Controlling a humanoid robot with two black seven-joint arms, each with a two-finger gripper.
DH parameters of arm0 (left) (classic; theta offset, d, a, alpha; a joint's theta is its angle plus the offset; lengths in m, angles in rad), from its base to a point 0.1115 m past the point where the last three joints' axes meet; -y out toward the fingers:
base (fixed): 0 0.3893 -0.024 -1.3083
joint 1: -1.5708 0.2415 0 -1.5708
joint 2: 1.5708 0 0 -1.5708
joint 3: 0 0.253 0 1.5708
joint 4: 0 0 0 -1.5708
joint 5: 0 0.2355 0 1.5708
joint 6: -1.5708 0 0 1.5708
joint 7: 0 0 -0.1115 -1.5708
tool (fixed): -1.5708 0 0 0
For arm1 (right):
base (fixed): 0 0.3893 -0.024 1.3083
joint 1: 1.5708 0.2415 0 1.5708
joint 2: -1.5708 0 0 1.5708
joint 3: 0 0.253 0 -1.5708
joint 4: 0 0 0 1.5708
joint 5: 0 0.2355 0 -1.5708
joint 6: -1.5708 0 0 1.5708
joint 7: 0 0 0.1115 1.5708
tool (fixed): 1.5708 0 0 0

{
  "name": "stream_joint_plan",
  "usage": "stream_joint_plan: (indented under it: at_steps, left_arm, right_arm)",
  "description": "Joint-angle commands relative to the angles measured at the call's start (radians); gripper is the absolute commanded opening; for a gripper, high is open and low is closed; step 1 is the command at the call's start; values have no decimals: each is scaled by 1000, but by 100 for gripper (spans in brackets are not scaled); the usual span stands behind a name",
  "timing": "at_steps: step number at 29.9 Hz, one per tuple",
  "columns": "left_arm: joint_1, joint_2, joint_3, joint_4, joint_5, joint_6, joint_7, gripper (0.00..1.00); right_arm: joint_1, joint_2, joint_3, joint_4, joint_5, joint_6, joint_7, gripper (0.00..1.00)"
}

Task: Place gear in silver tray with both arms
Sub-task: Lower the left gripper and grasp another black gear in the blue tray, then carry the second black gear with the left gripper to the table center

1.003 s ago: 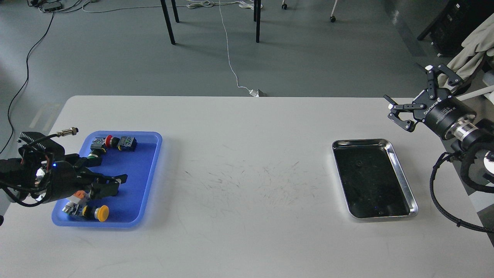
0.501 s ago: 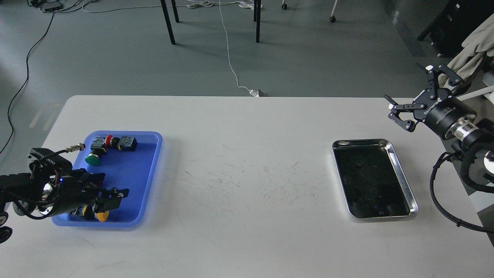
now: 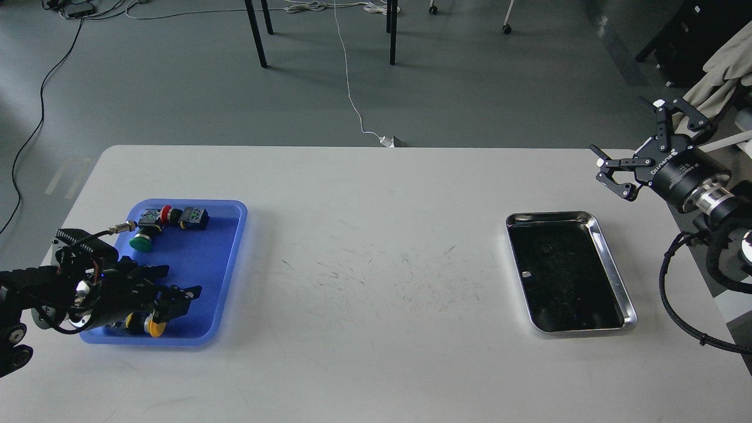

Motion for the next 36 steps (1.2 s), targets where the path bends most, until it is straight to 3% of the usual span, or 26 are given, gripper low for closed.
stream_joint_plan:
  at_steps: [1,12,18,23,31,36]
  left_arm:
    - [4,0,1,6,-2,-1,-2,80]
    - [21,0,1,28,0,1,-4,67]
    - [30,-6,1,38,2,2,-4,50]
    - [39,-10,1,41,3,9,-2,45]
    - [38,-10,1,49,5,10,-4,16]
    - [24,3,-10,31,-2,9,-7,13]
  right_arm:
    - [1,0,0,0,-1,0,0,96]
    - [1,0,0,0,-1,0,0,96]
    - [1,0,0,0,-1,0,0,96]
    - [-1,0,0,0,-1,0,0,96]
    - [-1,0,0,0,-1,0,0,96]
    - [-1,0,2,0,-1,0,0,96]
